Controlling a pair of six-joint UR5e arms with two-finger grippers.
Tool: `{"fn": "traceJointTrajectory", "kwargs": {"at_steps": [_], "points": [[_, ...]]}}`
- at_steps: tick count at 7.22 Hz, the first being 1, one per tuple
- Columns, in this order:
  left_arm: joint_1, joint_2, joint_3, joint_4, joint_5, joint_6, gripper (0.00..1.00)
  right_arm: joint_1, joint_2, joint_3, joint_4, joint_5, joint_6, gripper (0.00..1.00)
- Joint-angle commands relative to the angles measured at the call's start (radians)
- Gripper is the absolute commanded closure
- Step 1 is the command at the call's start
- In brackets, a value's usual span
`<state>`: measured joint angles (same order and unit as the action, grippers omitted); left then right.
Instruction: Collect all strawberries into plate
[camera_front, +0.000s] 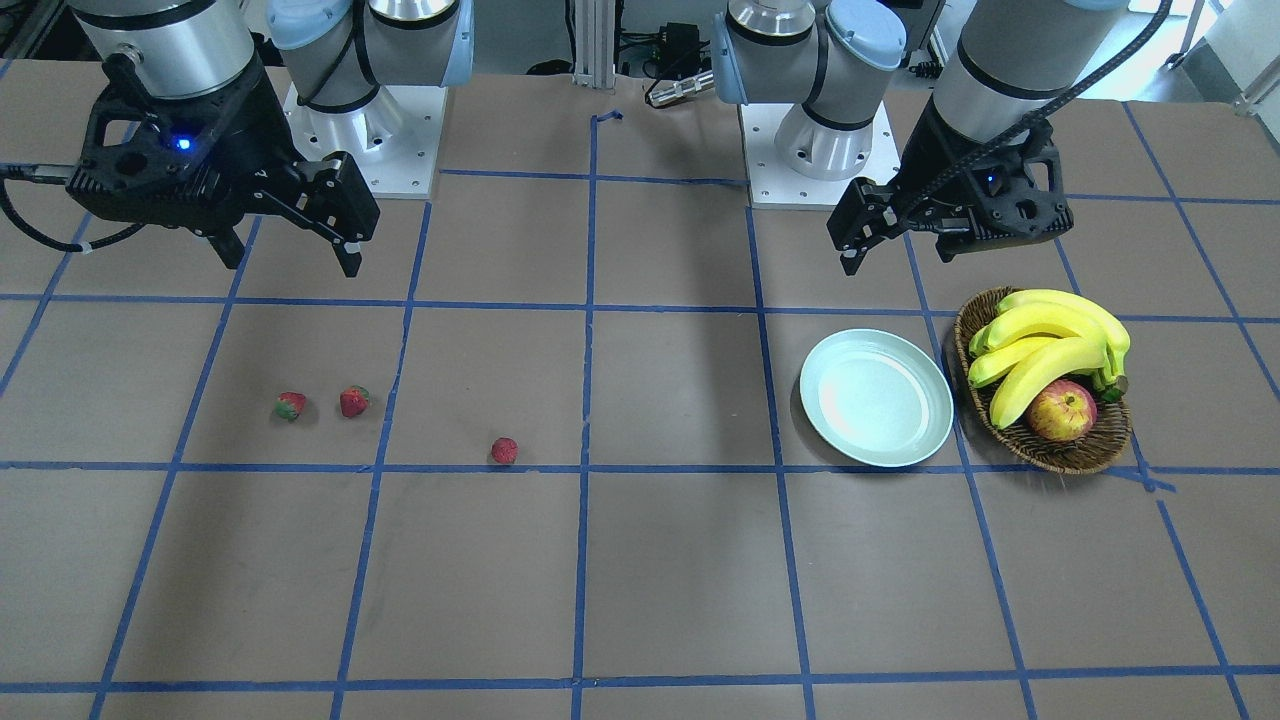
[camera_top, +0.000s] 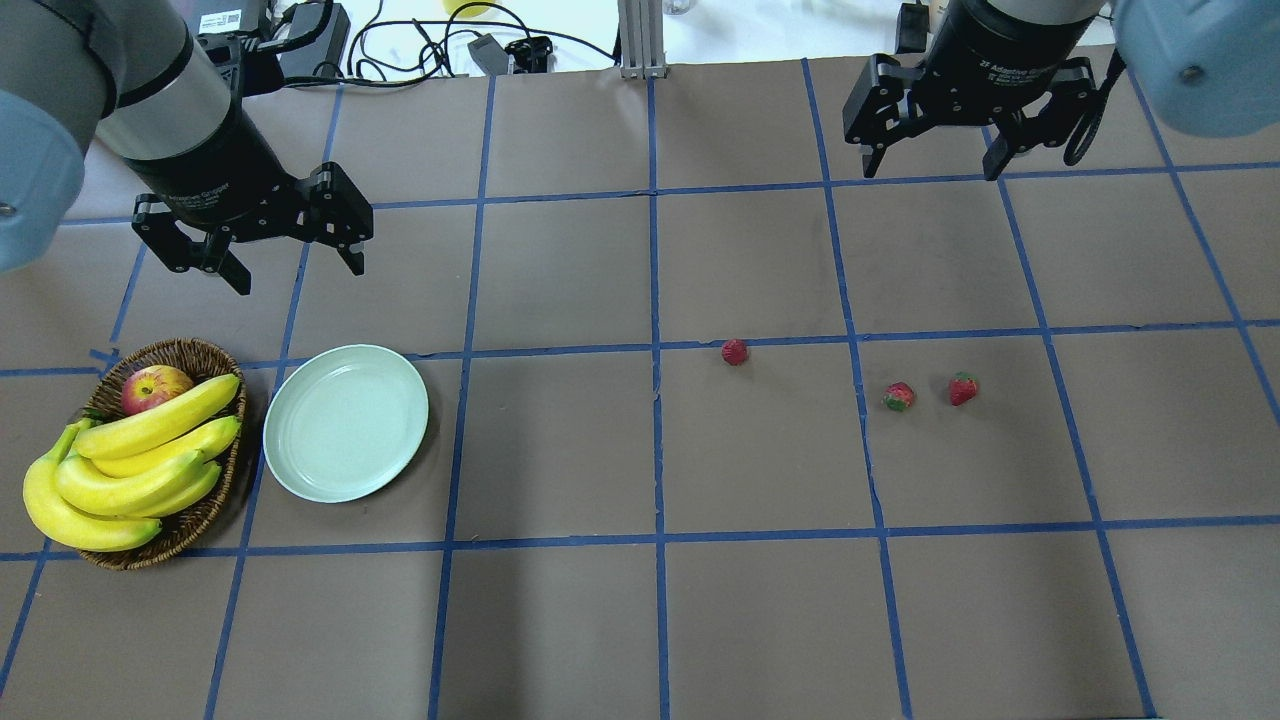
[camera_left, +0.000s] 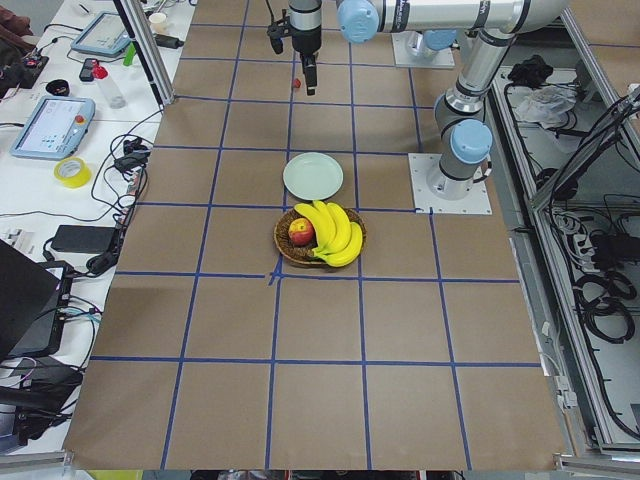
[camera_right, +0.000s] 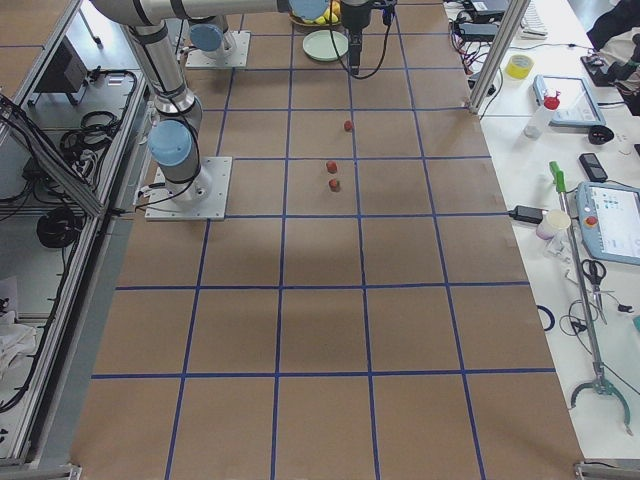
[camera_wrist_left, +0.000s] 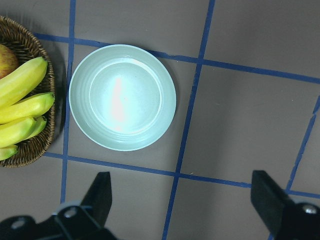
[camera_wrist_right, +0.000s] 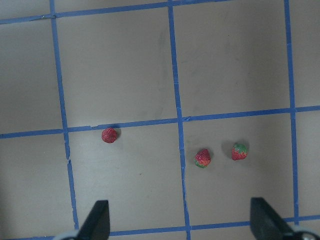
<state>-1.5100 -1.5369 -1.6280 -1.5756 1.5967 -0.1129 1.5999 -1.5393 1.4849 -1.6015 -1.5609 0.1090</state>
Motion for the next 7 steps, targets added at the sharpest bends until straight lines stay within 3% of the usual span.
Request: {"fn": "traceJointTrajectory", "kwargs": {"at_steps": [1, 7], "points": [[-0.001, 0.0, -0.001, 0.006, 0.002, 0.01, 0.0, 0.0, -0.001, 0.0, 0.0, -0.002, -0.002, 0.0], [-0.001, 0.001, -0.009, 0.008, 0.005, 0.013, 0.0, 0.0, -0.001, 0.0, 0.0, -0.005, -0.003, 0.0]]}}
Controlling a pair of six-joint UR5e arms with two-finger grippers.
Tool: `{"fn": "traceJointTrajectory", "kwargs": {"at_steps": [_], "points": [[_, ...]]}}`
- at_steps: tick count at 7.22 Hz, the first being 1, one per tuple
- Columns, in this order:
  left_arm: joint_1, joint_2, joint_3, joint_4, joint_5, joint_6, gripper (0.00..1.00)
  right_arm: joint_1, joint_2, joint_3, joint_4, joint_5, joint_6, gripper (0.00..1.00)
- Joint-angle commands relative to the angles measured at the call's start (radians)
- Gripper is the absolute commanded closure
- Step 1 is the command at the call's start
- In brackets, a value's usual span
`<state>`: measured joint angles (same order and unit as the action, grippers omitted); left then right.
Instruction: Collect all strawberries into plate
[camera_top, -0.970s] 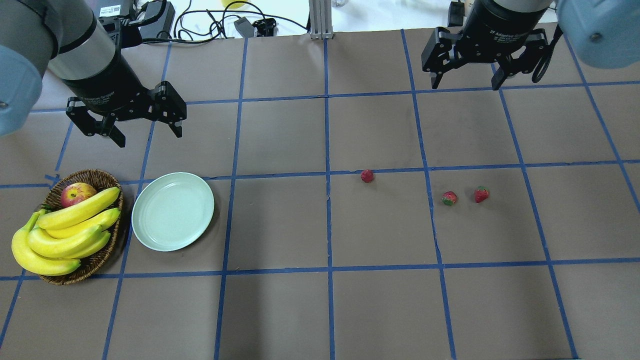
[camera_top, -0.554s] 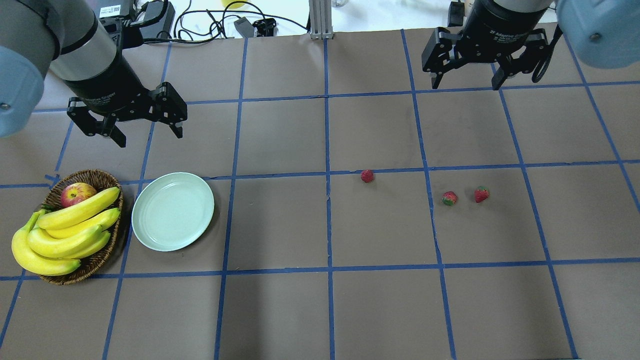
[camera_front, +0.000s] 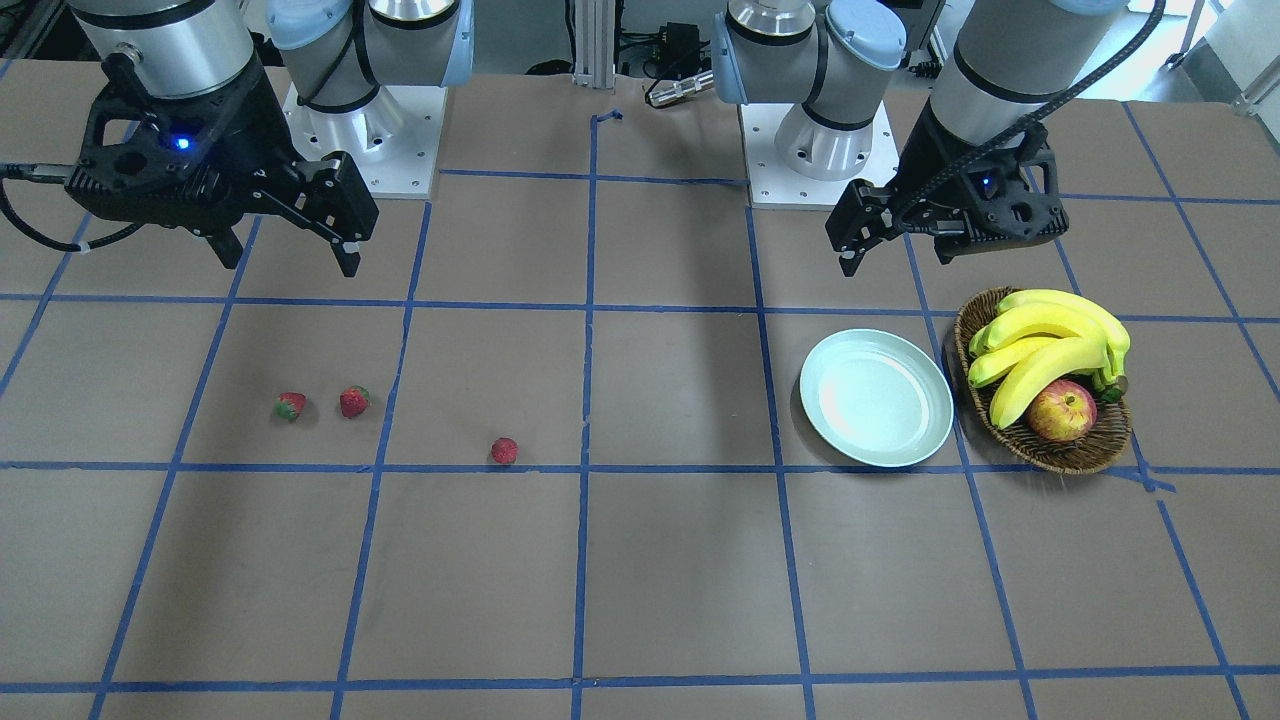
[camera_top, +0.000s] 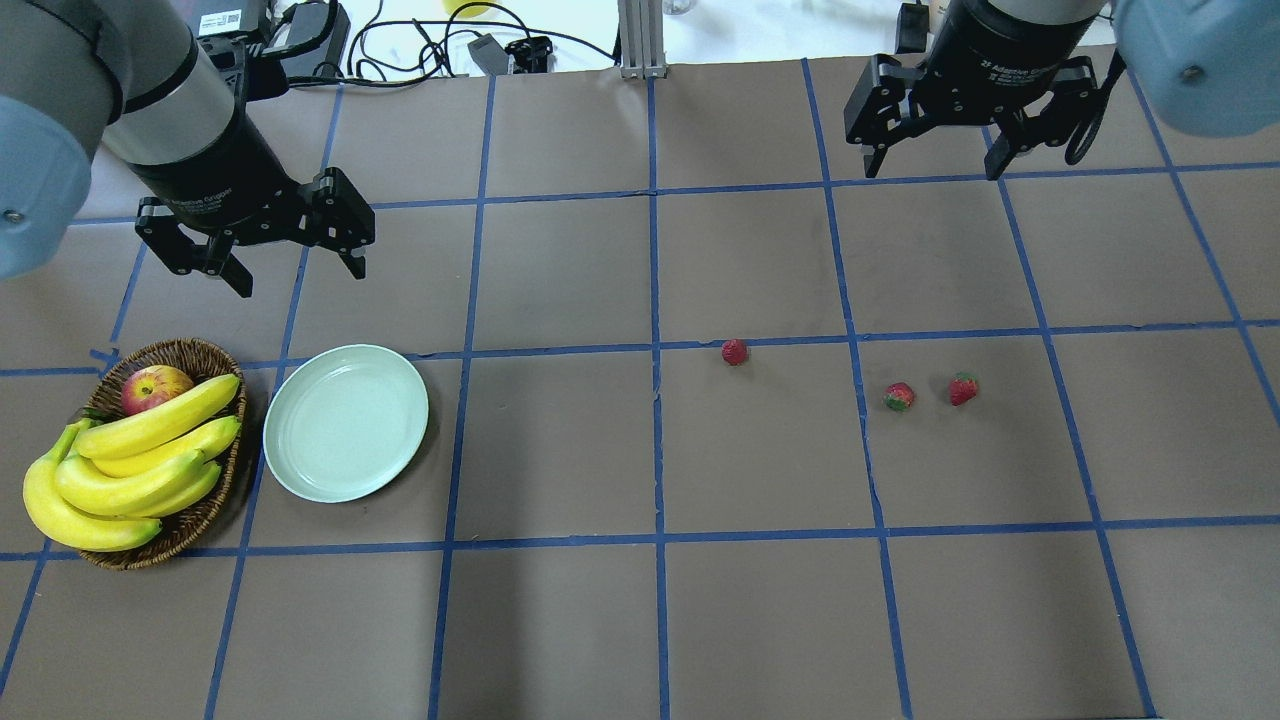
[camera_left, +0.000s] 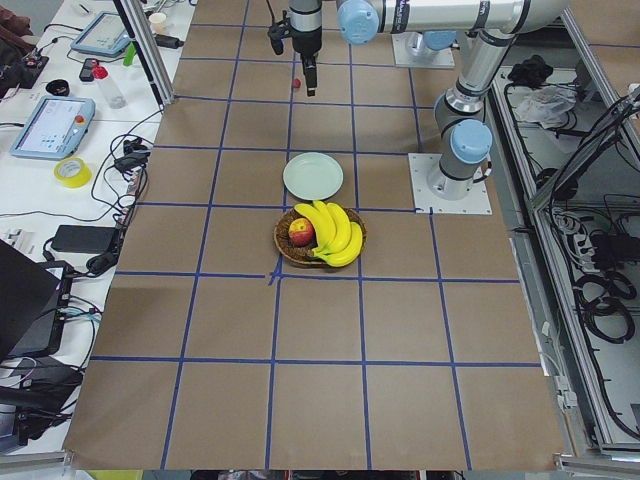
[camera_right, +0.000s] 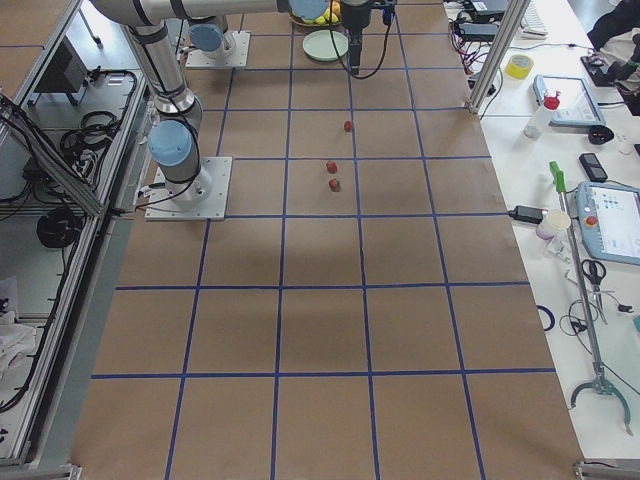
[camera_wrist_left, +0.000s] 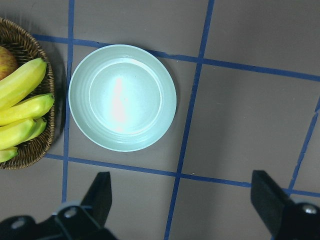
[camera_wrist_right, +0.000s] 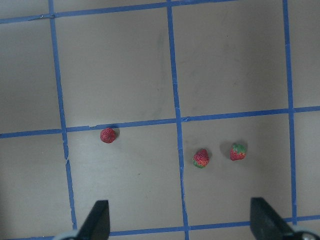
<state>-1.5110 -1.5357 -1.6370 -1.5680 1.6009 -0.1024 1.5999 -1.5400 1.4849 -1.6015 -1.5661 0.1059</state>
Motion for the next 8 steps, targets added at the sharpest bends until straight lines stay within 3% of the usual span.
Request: {"fn": "traceJointTrajectory", "kwargs": {"at_steps": [1, 8], "points": [[0.002, 0.0, -0.001, 0.0, 0.004, 0.003, 0.0, 0.0, 0.0, 0.0, 0.0, -0.002, 0.0, 0.0], [0.002, 0.006, -0.001, 0.0, 0.001, 0.003, 0.0, 0.0, 0.004, 0.003, 0.017, -0.006, 0.006, 0.0]]}}
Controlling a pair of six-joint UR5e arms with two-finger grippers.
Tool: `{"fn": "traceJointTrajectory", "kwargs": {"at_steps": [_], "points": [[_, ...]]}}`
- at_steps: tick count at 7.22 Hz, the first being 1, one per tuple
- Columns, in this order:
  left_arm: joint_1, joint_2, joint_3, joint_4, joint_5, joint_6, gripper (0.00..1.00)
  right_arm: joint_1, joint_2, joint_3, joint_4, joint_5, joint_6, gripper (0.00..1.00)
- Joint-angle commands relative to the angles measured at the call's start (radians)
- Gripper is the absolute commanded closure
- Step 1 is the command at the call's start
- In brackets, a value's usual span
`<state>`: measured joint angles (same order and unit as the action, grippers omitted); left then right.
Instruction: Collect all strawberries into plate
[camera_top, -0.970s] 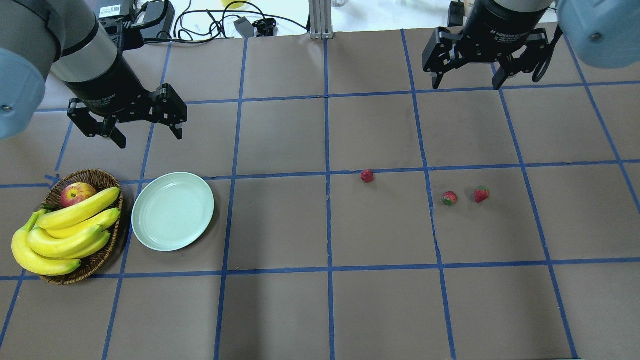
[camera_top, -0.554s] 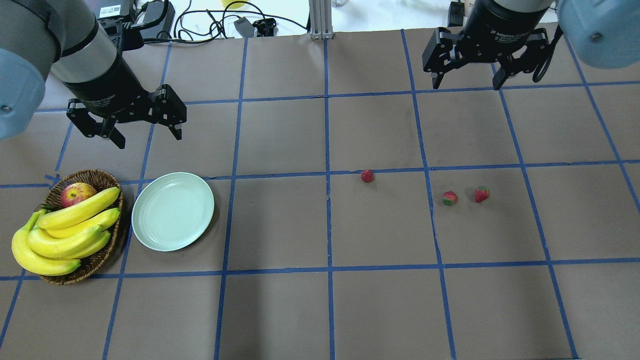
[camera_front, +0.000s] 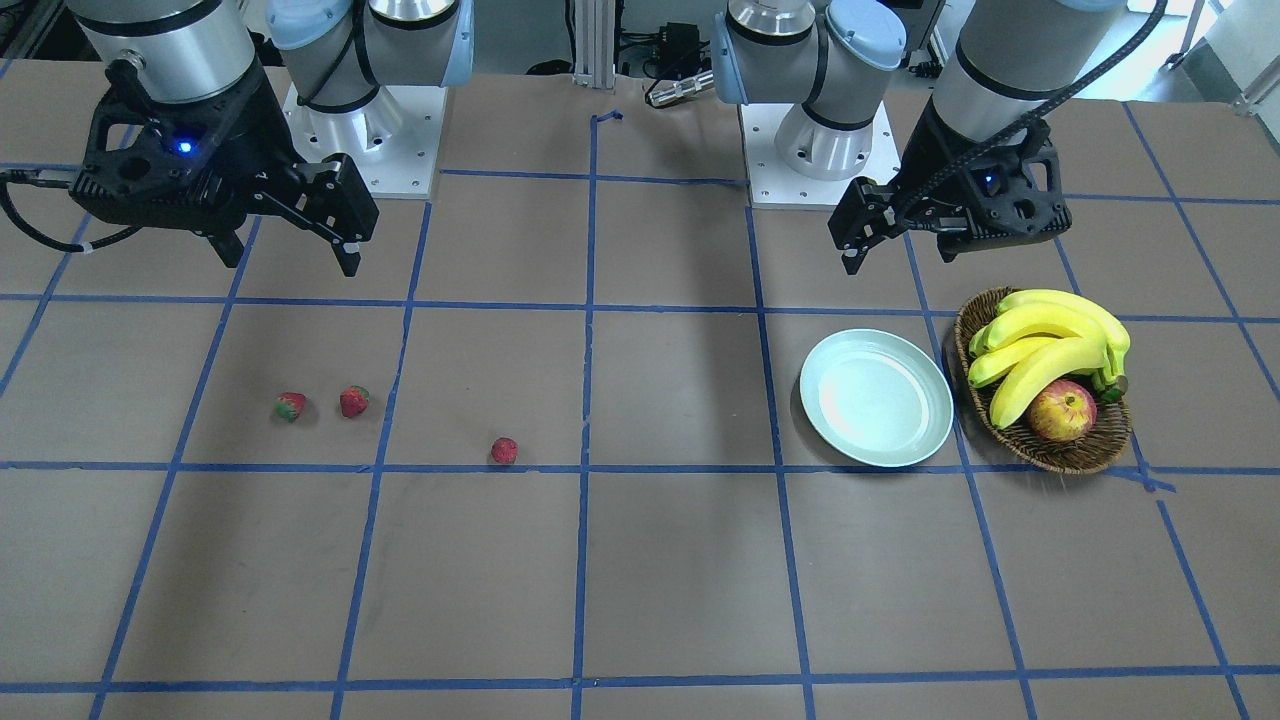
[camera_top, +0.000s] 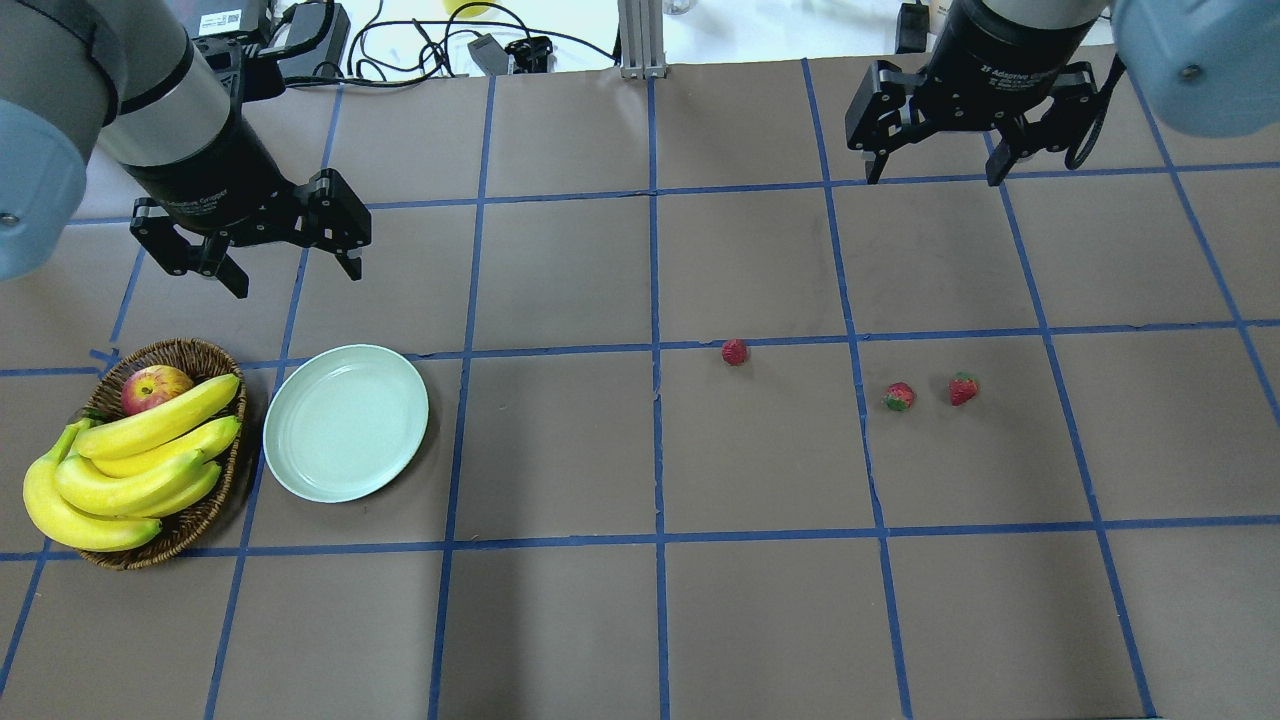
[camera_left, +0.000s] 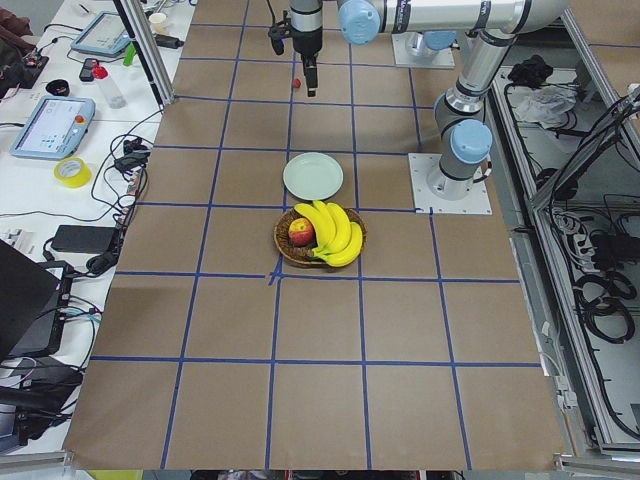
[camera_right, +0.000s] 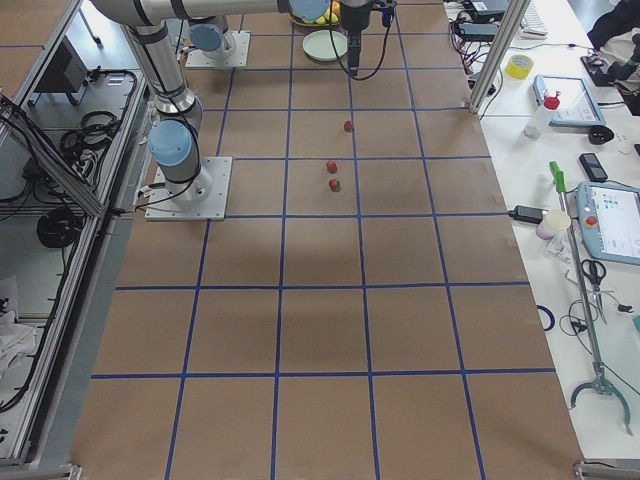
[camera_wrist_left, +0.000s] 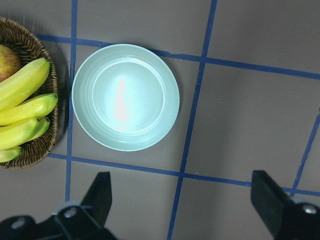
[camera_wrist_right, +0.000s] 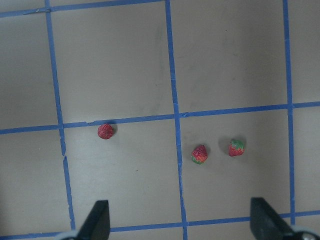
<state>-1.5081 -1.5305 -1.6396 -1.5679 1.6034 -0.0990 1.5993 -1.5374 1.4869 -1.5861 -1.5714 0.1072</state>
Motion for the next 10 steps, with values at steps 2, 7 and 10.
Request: {"fn": "traceJointTrajectory", "kwargs": {"at_steps": [2, 7, 10], "points": [[-0.001, 0.001, 0.0, -0.001, 0.004, 0.001, 0.0, 0.002, 0.081, -0.043, -0.059, 0.008, 0.011, 0.0], [-0.001, 0.001, 0.0, -0.001, 0.009, -0.001, 0.0, 0.126, 0.328, 0.0, -0.306, 0.024, 0.187, 0.0], [-0.001, 0.001, -0.002, -0.001, 0.009, 0.001, 0.0, 0.188, 0.336, 0.302, -0.622, 0.018, 0.23, 0.04]]}}
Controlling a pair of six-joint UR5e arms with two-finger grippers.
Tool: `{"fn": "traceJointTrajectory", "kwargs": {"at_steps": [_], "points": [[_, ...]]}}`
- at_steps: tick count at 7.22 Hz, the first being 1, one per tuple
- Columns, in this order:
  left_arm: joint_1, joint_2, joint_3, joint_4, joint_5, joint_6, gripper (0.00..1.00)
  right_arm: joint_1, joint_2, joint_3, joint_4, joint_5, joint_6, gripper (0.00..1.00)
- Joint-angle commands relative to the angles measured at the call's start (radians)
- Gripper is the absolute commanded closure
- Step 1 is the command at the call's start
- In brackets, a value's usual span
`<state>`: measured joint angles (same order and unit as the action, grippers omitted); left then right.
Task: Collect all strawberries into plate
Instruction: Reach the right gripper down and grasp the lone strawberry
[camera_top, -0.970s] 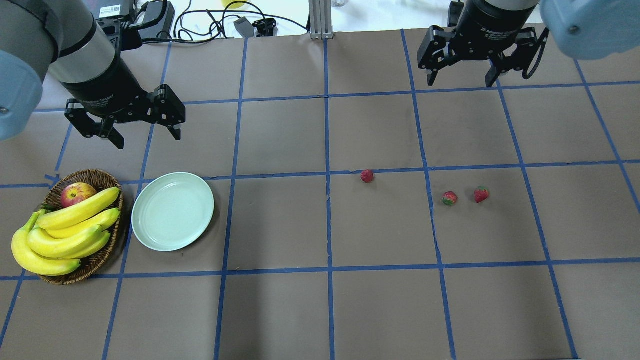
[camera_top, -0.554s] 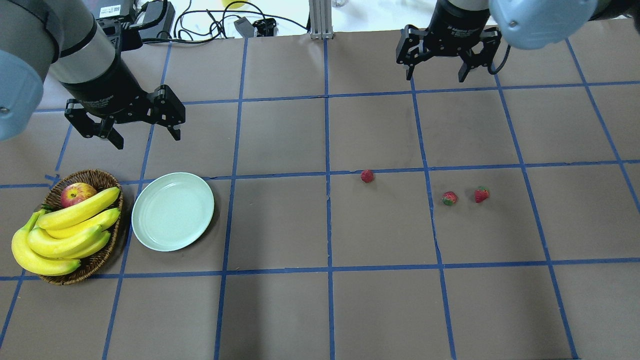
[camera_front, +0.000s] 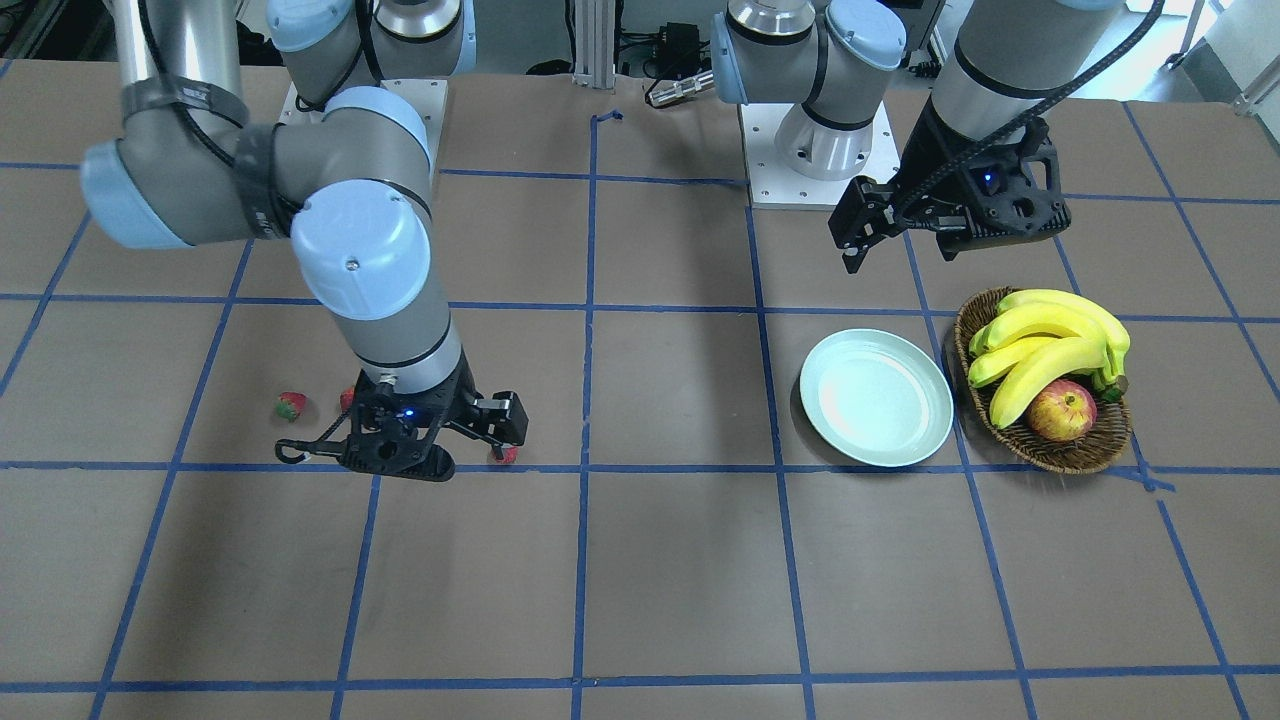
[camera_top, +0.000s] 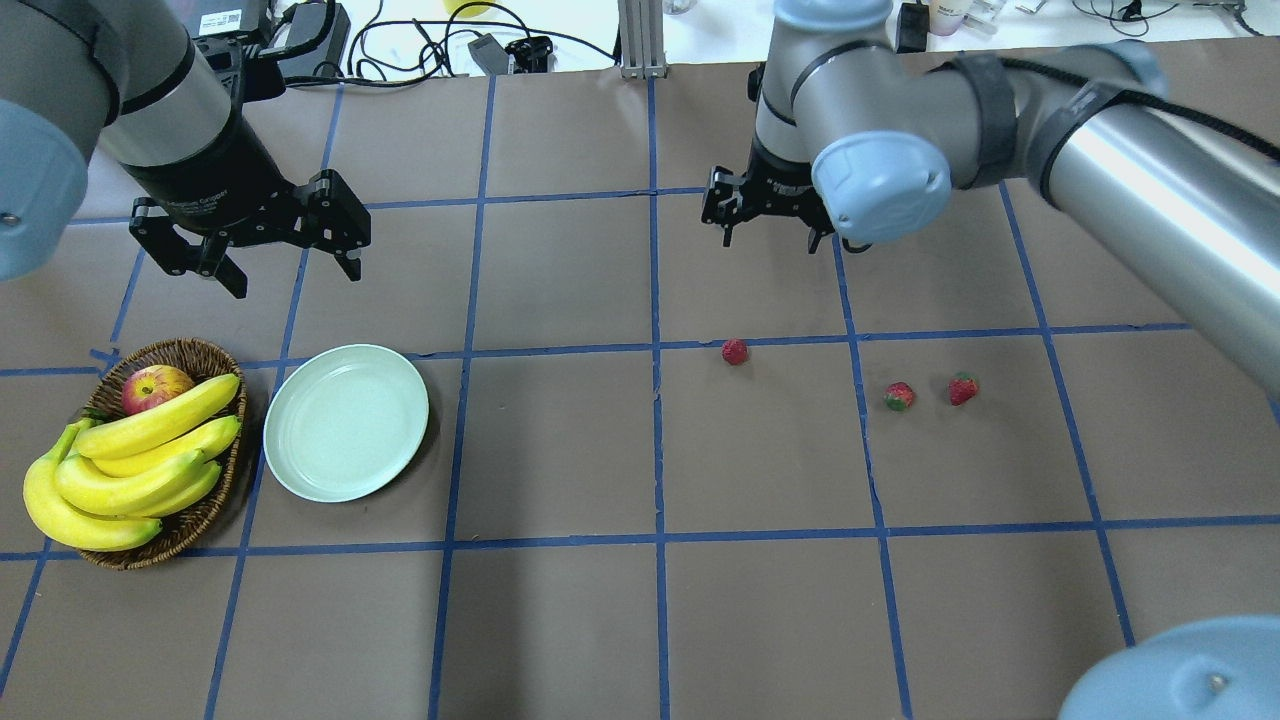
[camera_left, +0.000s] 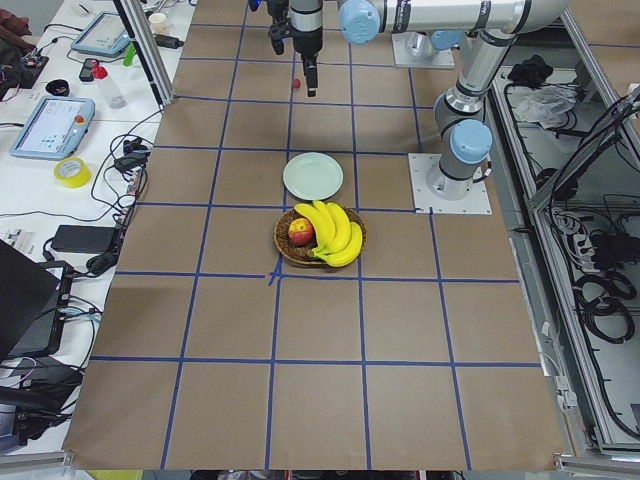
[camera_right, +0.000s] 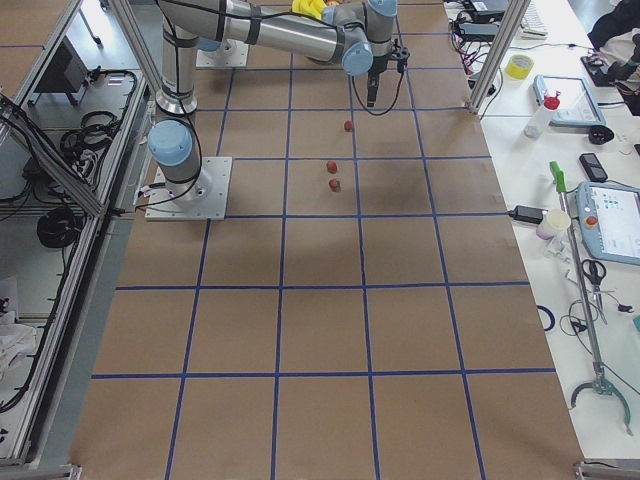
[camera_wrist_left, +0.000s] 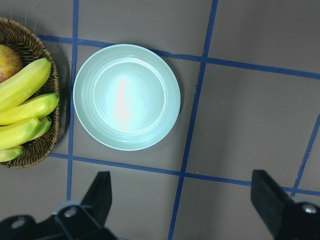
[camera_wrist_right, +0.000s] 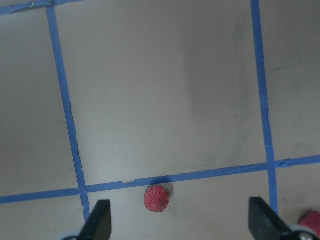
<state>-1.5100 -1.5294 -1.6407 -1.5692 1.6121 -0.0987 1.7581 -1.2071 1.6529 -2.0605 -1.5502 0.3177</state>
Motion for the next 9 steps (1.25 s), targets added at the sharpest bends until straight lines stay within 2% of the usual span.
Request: {"fn": "traceJointTrajectory", "kwargs": {"at_steps": [1, 3, 4, 5, 6, 7, 8, 9], "points": [[-0.001, 0.0, -0.001, 0.0, 0.002, 0.001, 0.0, 0.03, 0.032, 0.192, -0.229, -0.001, 0.021, 0.09], [-0.001, 0.001, -0.001, -0.003, 0.002, 0.001, 0.0, 0.037, 0.096, 0.211, -0.262, 0.005, 0.029, 0.15], [-0.001, 0.002, -0.001, -0.003, 0.002, -0.001, 0.0, 0.05, 0.112, 0.217, -0.26, 0.033, 0.027, 0.23], [-0.001, 0.002, -0.002, 0.0, 0.002, 0.001, 0.0, 0.05, 0.11, 0.208, -0.26, 0.036, 0.027, 0.4], [-0.001, 0.002, -0.005, 0.0, 0.0, 0.001, 0.0, 0.05, 0.106, 0.196, -0.257, 0.035, 0.027, 0.71], [-0.001, 0.002, -0.005, 0.0, 0.0, 0.001, 0.0, 0.05, 0.106, 0.188, -0.256, 0.036, 0.029, 0.87], [-0.001, 0.002, -0.005, 0.0, 0.0, 0.001, 0.0, 0.05, 0.104, 0.186, -0.254, 0.038, 0.029, 1.0], [-0.001, 0.002, -0.005, 0.0, 0.0, 0.001, 0.0, 0.05, 0.103, 0.185, -0.253, 0.038, 0.031, 1.0]]}}
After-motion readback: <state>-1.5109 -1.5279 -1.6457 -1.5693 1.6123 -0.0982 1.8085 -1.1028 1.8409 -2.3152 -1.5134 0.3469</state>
